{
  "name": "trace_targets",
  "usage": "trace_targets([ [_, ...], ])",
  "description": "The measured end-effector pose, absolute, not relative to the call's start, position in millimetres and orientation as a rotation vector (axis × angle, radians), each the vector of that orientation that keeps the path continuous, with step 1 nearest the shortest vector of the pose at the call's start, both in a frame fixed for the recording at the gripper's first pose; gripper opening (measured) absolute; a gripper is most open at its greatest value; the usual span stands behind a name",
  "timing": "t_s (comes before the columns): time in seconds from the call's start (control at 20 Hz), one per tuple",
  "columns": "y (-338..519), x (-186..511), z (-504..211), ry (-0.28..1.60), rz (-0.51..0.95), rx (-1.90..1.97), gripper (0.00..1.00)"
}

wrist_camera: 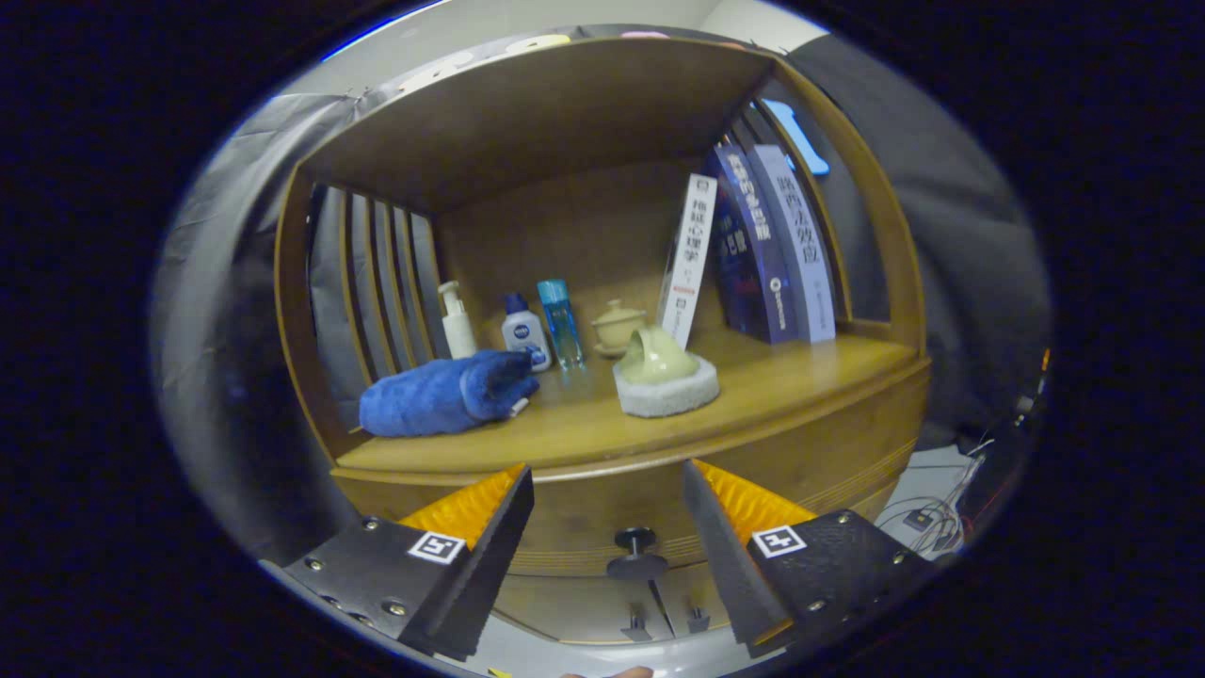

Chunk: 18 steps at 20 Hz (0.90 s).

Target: Pull open the drawer, take out the items inside it, and place them on the countertop above the cabinet.

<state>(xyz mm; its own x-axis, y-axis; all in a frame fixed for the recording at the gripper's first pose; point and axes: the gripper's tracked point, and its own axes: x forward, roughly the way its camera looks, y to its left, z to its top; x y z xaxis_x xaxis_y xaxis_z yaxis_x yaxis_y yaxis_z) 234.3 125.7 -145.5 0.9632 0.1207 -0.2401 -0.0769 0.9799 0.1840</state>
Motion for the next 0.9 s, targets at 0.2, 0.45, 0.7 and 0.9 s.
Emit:
trace_targets([
  [0.2,108.7,204.1,-86.8,0.185,0.073,0.100,0.95],
  [0.45,88.1,175.2,-30.9,0.111,0.029,-0.017,0.95],
  [0.7,69.4,148.5,-1.8,0.071,-0.006,-0.053,0.92],
  [0.9,52.6,127.9,12.2,0.044,-0.031,-0.076,0.81],
])
